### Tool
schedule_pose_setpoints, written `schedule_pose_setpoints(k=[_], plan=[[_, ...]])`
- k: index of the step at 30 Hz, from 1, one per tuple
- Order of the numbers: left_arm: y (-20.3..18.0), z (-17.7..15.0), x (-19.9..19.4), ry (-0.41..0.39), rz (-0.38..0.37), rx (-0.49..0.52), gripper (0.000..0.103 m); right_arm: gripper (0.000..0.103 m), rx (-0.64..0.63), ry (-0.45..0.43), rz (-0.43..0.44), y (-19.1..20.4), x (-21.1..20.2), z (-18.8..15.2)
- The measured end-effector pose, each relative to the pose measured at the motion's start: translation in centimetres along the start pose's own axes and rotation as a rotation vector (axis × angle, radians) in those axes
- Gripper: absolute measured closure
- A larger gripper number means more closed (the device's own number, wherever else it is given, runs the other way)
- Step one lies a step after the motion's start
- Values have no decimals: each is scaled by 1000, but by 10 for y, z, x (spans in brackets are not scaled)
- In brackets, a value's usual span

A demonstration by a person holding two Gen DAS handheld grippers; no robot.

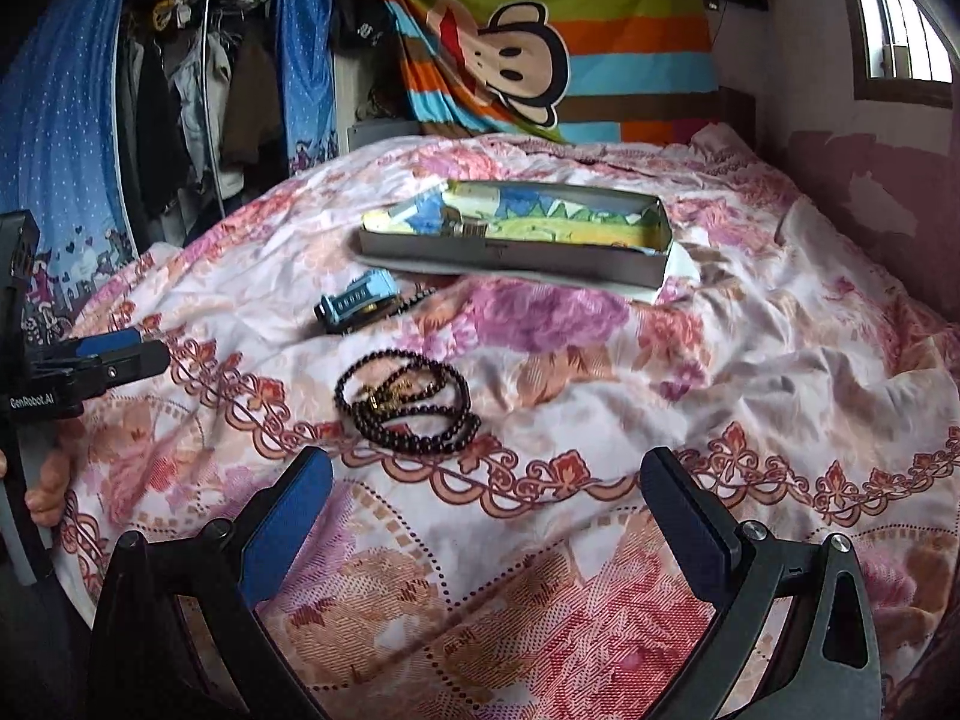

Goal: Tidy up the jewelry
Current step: 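Withdraw both tools from the tray toward the blue watch and black bead bracelet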

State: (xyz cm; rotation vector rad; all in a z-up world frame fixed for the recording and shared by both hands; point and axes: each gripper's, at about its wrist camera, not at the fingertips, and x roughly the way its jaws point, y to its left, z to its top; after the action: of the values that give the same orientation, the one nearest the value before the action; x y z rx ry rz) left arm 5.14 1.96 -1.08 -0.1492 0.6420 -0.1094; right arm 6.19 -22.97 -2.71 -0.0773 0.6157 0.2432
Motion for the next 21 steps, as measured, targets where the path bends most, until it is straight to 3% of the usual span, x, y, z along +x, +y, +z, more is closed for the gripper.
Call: schedule_pose_setpoints(k=[5,12,21], plan=[[1,2,11,35,-23,-7,0,2,15,36,21,-2,10,-1],[2,17,30,72,-79,-13,0,2,43,102,117,-3,31,3],[3,44,66,73,-160,-38,0,2,44,133,131,-12,57,15]])
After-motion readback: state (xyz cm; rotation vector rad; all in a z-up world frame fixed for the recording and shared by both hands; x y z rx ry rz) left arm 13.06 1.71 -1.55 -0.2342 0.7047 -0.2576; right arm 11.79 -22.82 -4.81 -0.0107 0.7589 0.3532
